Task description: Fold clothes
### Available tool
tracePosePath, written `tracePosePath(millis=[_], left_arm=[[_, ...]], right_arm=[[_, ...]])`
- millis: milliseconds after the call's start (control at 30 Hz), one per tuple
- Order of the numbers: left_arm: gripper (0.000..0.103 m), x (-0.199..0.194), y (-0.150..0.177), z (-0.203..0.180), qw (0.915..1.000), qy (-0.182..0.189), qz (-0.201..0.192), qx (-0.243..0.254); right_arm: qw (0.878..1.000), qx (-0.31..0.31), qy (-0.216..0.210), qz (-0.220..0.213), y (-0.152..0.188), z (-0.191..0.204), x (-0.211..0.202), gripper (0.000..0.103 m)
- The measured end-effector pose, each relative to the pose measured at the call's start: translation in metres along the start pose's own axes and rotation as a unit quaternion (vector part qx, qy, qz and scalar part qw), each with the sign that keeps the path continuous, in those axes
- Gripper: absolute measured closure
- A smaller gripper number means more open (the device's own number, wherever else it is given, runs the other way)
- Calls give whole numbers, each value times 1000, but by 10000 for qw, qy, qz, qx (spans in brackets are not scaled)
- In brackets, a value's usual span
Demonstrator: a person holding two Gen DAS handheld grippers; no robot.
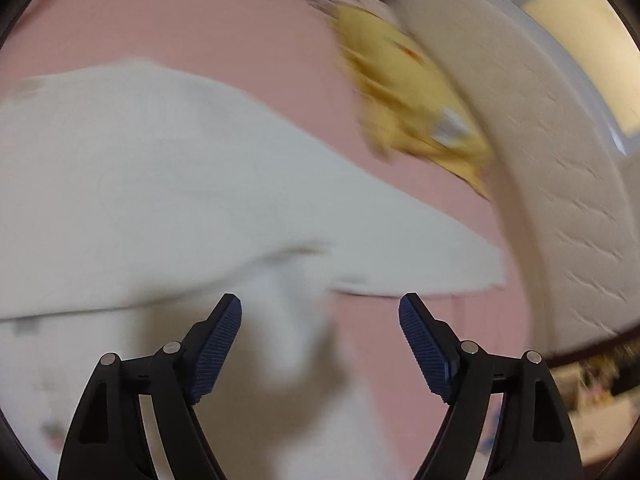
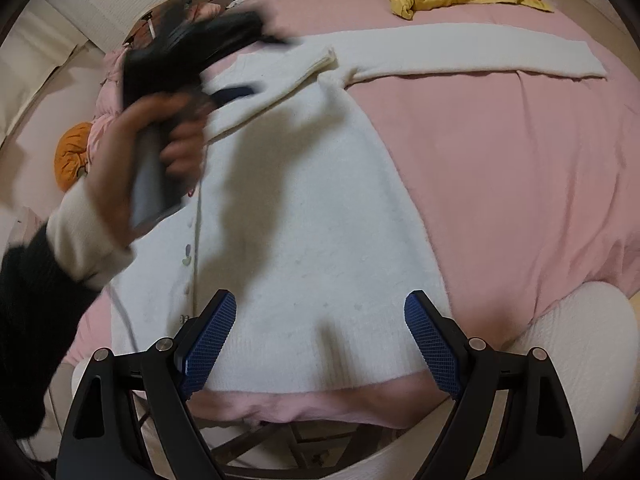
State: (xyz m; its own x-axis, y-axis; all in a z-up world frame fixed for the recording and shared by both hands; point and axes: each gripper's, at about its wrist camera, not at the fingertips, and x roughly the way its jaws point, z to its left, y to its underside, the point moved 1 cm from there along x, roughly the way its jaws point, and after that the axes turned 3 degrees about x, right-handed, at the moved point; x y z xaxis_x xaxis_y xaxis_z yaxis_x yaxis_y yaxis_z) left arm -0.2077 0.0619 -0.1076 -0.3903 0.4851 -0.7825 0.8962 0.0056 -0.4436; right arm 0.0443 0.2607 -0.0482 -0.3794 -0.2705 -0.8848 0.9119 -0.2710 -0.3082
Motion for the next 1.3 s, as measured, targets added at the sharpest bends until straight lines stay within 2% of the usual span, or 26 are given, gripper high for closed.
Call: tracePosePath(millis=[67,100,233,267,300,367,467,567,600,667,800,833,867,900,933,967,1000,1100,1133,1200,1233,1300], left_arm=[[21,-29,-1,46,9951,-917,-364,29],[20,-40,-1,69,9924,-1142,-452,-68],[18,-63,5,159,9843,-1539,-555,-669],[17,-56,7,177,9806,-1753,-444,-758],[17,-44,10,195,9735,-2104,-218,-872],[18,-39,21,225,9721,-2072,-233,-1078],[18,-45,20,214,9699,-2285,-223,-816],[17,-64,28,206,9626,-2581,-658,-501],[17,-64,31,211,9581,-2753,-662,-435],[13,-51,39,238,9551,-2934,-265,-324],[13,-57,38,229,9530,-3017,-277,18],[13,-68,40,226,9530,-2992,-466,77],[10,-75,44,228,9496,-3066,-626,159],[7,-74,47,236,9438,-3255,-547,166],[2,-62,52,255,9488,-3153,-175,-113],[0,-62,54,270,9572,-2852,-127,-480],[0,-68,52,277,9613,-2655,-232,-704],[4,-76,43,269,9548,-2903,-67,-635],[11,-86,43,258,9509,-3040,-222,-531],[11,-111,50,234,9480,-3076,-636,-506],[11,-123,55,219,9507,-2946,-801,-547],[11,-130,69,192,9601,-2577,-778,-758]], right_arm=[[10000,-74,47,24,-1,5,2,17],[9999,-123,70,55,-1,8,4,17],[9991,-330,149,203,-2,24,14,17],[9988,-393,158,248,-1,31,16,17],[9986,-437,166,247,0,36,17,17],[9982,-525,181,245,3,46,17,17],[9977,-579,264,217,5,55,12,17],[9970,-635,352,282,6,61,12,17],[9965,-682,377,292,6,63,12,17],[9957,-773,423,282,5,68,12,17],[9946,-898,446,247,3,78,10,17],[9947,-902,447,212,3,80,8,17],[9948,-894,435,208,2,81,7,17],[9949,-890,423,217,3,83,7,17],[9948,-904,424,221,3,85,7,17],[9945,-930,434,218,3,86,7,17],[9942,-956,443,214,4,88,7,17],[9943,-965,439,120,6,89,0,17],[9943,-971,444,80,6,90,-2,17],[9941,-983,455,2,6,90,-5,17],[9940,-990,460,-37,6,91,-7,17],[9939,-1000,460,-49,8,91,-6,17]])
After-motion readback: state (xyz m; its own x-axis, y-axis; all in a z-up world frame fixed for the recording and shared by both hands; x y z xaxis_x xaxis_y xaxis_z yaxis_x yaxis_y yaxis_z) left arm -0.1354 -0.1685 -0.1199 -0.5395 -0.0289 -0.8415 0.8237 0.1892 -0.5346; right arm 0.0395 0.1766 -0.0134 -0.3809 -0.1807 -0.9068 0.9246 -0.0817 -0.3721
